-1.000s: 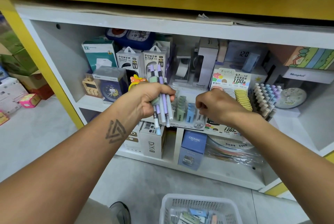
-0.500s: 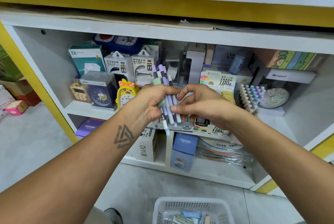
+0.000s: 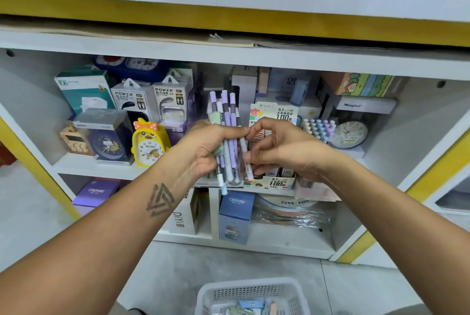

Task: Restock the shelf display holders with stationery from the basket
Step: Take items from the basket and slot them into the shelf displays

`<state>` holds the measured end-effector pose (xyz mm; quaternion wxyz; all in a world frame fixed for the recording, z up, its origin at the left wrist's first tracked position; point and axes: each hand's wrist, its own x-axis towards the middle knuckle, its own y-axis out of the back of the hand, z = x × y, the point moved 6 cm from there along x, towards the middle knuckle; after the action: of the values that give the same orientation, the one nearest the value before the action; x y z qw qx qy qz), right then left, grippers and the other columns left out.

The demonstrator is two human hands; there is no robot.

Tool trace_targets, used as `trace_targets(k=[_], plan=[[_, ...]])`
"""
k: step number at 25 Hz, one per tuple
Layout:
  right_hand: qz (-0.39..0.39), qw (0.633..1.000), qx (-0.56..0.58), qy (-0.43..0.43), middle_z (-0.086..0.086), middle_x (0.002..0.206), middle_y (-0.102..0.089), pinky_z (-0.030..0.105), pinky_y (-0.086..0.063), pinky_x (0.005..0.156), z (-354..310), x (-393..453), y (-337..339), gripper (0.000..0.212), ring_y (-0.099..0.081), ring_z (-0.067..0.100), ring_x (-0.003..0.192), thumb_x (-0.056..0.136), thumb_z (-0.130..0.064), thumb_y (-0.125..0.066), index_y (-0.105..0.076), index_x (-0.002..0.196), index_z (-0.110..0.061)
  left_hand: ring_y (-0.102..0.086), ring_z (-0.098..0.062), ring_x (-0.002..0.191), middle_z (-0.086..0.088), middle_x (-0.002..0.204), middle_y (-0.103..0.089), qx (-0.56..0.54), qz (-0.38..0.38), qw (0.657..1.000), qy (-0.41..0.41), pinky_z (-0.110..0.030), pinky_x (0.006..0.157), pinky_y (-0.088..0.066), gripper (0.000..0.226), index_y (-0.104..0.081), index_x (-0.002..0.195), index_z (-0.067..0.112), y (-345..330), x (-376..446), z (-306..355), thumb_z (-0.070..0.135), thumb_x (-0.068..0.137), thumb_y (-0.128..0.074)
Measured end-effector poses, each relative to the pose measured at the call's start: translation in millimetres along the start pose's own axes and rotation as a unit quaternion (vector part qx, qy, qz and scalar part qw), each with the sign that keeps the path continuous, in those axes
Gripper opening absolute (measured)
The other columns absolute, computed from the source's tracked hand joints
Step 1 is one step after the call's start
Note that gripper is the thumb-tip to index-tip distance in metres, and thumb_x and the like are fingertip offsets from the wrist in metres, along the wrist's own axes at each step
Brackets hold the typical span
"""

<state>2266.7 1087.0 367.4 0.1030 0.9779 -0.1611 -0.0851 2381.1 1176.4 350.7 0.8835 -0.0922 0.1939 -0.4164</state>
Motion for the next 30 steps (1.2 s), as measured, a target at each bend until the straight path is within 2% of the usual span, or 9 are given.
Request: trace_targets(k=[2,5,8,9,14,18,21,25,30], plan=[[0.035,0.999,-0.03,0.015,0.019,0.083,-0.075,0.028,-0.056,0.058,-1,-7,13,0.044,-0.071,0.025,0.07,0.078,-0.01,-0.082,-0.053,0.11,-0.005,-0.072,-0.042,0.088,-0.027,0.097,-0.073,0.004,-0.031,0.999,0.005,-0.06,0.073,-0.058,0.057,-0.062,0.115,-0.01,-18,-1,-7,-0.004,0.061,-0.08],[0.071,0.997,-0.032,0.024,0.018,0.073,-0.072,0.026,-0.054,0.054,1,-21,34,0.054,-0.067,0.022,0.057,0.079,0.002,-0.08,-0.046,0.122,-0.004,-0.073,-0.041,0.089,-0.026,0.1,-0.073,0.007,-0.071,0.997,0.016,-0.058,0.075,-0.058,0.051,-0.067,0.11,-0.006,-44,0,-16,-0.002,0.061,-0.081],[0.104,0.994,-0.026,0.032,0.022,0.075,-0.073,0.027,-0.056,0.058,2,-42,69,0.091,-0.072,0.029,0.063,0.079,0.008,-0.077,-0.03,0.146,-0.033,-0.075,-0.027,0.078,-0.018,0.094,-0.076,0.005,-0.089,0.996,0.025,-0.04,0.066,-0.061,0.05,-0.069,0.108,-0.002,-64,4,-23,0.003,0.06,-0.081],[0.126,0.99,-0.04,0.039,0.024,0.075,-0.072,0.028,-0.057,0.059,2,-50,83,0.096,-0.072,0.032,0.066,0.079,0.009,-0.076,-0.028,0.149,-0.037,-0.074,-0.023,0.072,-0.016,0.088,-0.076,0.009,-0.085,0.996,0.025,-0.035,0.061,-0.06,0.049,-0.07,0.106,-0.002,-69,5,-25,0.003,0.059,-0.081],[0.227,0.965,-0.117,0.054,0.02,0.073,-0.072,0.027,-0.058,0.064,6,-79,132,0.084,-0.074,0.029,0.069,0.081,0.006,-0.077,-0.04,0.149,-0.027,-0.069,-0.019,0.066,-0.012,0.079,-0.073,0.027,-0.074,0.996,0.041,-0.033,0.065,-0.06,0.038,-0.071,0.096,-0.002,-88,11,-38,0.002,0.06,-0.081],[0.303,0.938,-0.127,0.109,0.019,0.074,-0.07,0.027,-0.06,0.062,4,-92,155,0.045,-0.073,0.021,0.066,0.089,0.002,-0.071,-0.06,0.127,-0.018,-0.068,-0.019,0.068,-0.013,0.083,-0.073,0.023,-0.078,0.995,0.054,-0.03,0.065,-0.059,0.032,-0.072,0.096,-0.001,-102,12,-47,0.002,0.065,-0.08],[0.361,0.902,-0.199,0.132,0.011,0.076,-0.073,0.039,-0.062,0.077,7,-92,167,0.02,-0.073,0.022,0.07,0.092,-0.006,-0.069,-0.07,0.109,-0.016,-0.069,-0.017,0.063,-0.014,0.083,-0.072,0.023,-0.091,0.993,0.075,-0.027,0.059,-0.06,0.04,-0.071,0.1,-0.004,-107,12,-53,0.004,0.061,-0.079],[0.359,0.871,-0.312,0.124,-0.002,0.079,-0.075,0.038,-0.062,0.079,19,-85,165,0.012,-0.072,0.008,0.072,0.093,-0.013,-0.068,-0.077,0.099,-0.018,-0.067,-0.016,0.057,-0.014,0.079,-0.071,0.027,-0.122,0.987,0.103,-0.026,0.054,-0.058,0.028,-0.072,0.092,0.0,-112,11,-57,0.005,0.065,-0.077],[0.313,0.893,-0.306,0.1,0.0,0.083,-0.07,0.041,-0.062,0.075,27,-74,157,0.015,-0.072,0.008,0.069,0.091,-0.01,-0.069,-0.064,0.089,-0.023,-0.067,-0.017,0.057,-0.014,0.076,-0.071,0.035,-0.13,0.985,0.107,-0.026,0.054,-0.058,0.023,-0.074,0.087,0.002,-111,12,-58,0.007,0.064,-0.078]])
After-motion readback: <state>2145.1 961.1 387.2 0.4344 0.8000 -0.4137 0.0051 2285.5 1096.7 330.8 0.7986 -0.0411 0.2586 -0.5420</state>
